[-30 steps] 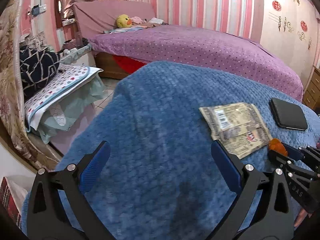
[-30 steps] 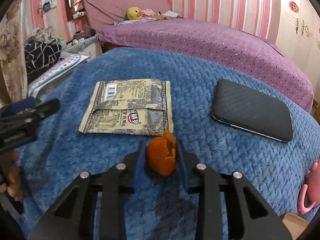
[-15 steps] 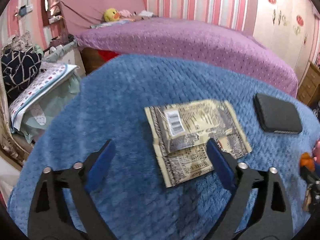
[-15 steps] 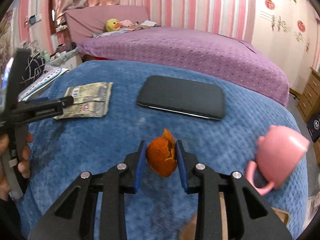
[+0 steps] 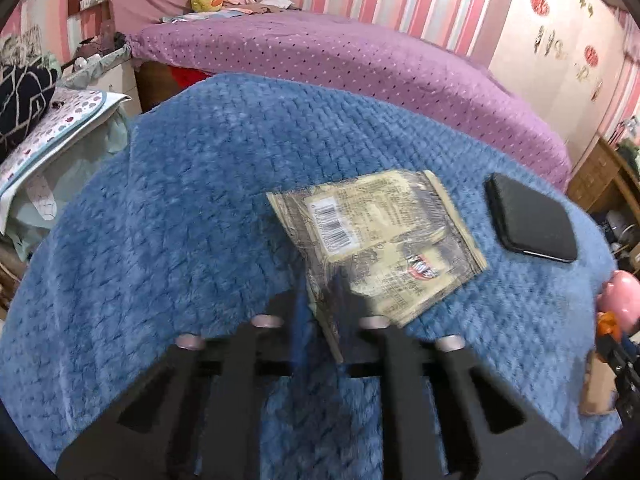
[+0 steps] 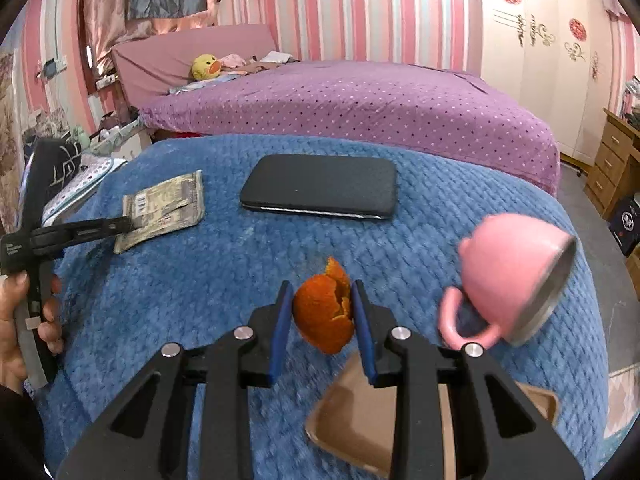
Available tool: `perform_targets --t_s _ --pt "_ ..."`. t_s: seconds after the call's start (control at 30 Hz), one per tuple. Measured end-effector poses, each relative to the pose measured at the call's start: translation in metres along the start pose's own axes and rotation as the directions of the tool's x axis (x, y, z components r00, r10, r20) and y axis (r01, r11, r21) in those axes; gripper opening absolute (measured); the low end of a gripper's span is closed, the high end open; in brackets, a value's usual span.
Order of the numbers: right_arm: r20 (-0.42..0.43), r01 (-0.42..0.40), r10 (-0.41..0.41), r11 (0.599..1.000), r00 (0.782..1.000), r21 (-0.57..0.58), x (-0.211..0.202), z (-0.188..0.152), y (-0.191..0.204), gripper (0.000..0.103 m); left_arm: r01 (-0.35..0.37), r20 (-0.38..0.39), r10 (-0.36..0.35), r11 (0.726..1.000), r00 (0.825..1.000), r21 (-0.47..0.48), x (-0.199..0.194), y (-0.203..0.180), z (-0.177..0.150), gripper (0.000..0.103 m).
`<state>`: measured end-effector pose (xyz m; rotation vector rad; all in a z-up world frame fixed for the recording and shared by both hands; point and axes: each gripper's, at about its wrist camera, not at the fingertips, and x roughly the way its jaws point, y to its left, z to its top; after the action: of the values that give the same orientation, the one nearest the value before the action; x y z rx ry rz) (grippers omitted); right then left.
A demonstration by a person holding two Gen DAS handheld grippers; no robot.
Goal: Collect trash
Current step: 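Grasp the brown snack wrapper with the left tool while the right tool holds the peel, then carry the snack wrapper and orange peel over to the basket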
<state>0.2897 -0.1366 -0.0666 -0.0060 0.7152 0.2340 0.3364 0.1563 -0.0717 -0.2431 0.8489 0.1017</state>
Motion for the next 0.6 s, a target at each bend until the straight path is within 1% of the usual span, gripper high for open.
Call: perform_targets --t_s 0.03,0.1,0.17,0.27,0.33,0.37,0.4,0.47,0.5,0.53,0.6 --pt "0.002 0.001 -0.001 1.0 1.0 0.007 -0.004 -0.002 -0.004 0.03 0.017 -0.003 -0.017 1.0 1.0 -0.004 -0.003 0.001 -0.001 0.0" --pt "0.008 0.006 -0.006 1.0 1.0 0.02 -0.014 -0.007 -0.01 0.03 0.019 0.002 -0.019 1.0 1.0 0.003 -0.012 0.0 -0.007 0.0" --pt "0.018 0.012 -0.013 0.999 1.0 0.031 -0.025 -0.01 -0.018 0.03 0.025 0.031 -0.026 0.999 0.999 0.022 -0.026 -0.004 -0.018 0.0" --pt "0.029 0.029 -0.03 0.999 0.999 0.038 -0.045 -0.017 -0.029 0.03 0.052 0.05 -0.052 0.999 0.997 0.004 -0.044 -0.01 -0.033 0.0" --pt "0.035 0.041 -0.043 0.998 0.998 0.039 -0.056 -0.022 -0.036 0.03 0.032 0.082 -0.036 0.998 0.996 0.047 -0.059 -0.021 -0.044 0.0" --pt "0.035 0.049 -0.051 0.998 0.998 0.049 -0.061 -0.026 -0.043 0.03 0.012 0.1 -0.021 0.996 0.995 0.09 -0.068 -0.031 -0.053 0.0" --pt "0.035 0.054 -0.056 0.996 0.998 0.065 -0.065 -0.03 -0.049 0.03 -0.016 0.123 0.0 0.991 0.992 0.13 -0.078 -0.041 -0.062 0.0" --pt "0.037 0.055 -0.059 0.993 0.998 0.102 -0.076 -0.04 -0.062 0.03 -0.038 0.142 0.014 0.985 0.99 0.169 -0.091 -0.055 -0.075 0.0" --pt "0.038 0.057 -0.061 0.992 0.997 0.111 -0.079 -0.042 -0.065 0.03 -0.06 0.168 0.027 0.979 0.985 0.194 -0.1 -0.064 -0.082 0.0" --pt "0.039 0.06 -0.065 0.991 0.997 0.121 -0.086 -0.046 -0.072 0.03 -0.064 0.184 0.026 0.977 0.983 0.204 -0.107 -0.068 -0.087 0.0" --pt "0.047 0.073 -0.079 0.99 0.996 0.119 -0.099 -0.052 -0.079 0.03 -0.023 0.194 -0.018 0.978 0.981 0.205 -0.124 -0.079 -0.097 0.0"
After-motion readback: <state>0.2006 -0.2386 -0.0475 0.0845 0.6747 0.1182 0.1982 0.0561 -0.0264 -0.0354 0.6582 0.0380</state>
